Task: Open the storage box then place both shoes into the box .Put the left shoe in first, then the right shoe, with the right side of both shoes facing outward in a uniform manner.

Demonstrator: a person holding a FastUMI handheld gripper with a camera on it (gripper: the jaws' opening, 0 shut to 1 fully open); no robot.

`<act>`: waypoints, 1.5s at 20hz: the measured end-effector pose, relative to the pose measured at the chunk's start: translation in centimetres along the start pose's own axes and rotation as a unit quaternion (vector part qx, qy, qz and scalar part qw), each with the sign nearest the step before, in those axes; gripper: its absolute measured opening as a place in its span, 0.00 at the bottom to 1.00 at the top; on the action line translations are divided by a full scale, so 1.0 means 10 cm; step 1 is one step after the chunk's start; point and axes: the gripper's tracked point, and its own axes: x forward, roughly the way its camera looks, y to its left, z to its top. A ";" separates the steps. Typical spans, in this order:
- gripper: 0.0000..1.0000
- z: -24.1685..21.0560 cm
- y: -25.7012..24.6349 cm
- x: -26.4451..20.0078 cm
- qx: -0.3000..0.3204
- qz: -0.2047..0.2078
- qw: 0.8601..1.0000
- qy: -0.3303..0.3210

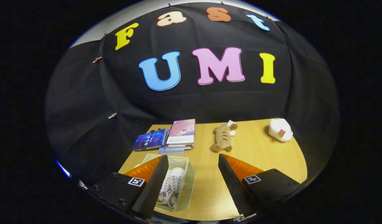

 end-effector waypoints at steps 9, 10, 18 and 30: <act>0.98 0.82 -0.79 -0.66 -0.067 0.032 0.984 -0.159; 0.98 0.86 -0.88 -0.74 -0.063 0.031 0.982 -0.176; 0.98 0.80 -1.40 -0.93 -0.058 -0.027 0.972 -0.227; 0.98 0.29 -1.67 -0.96 -0.036 -0.066 0.977 -0.202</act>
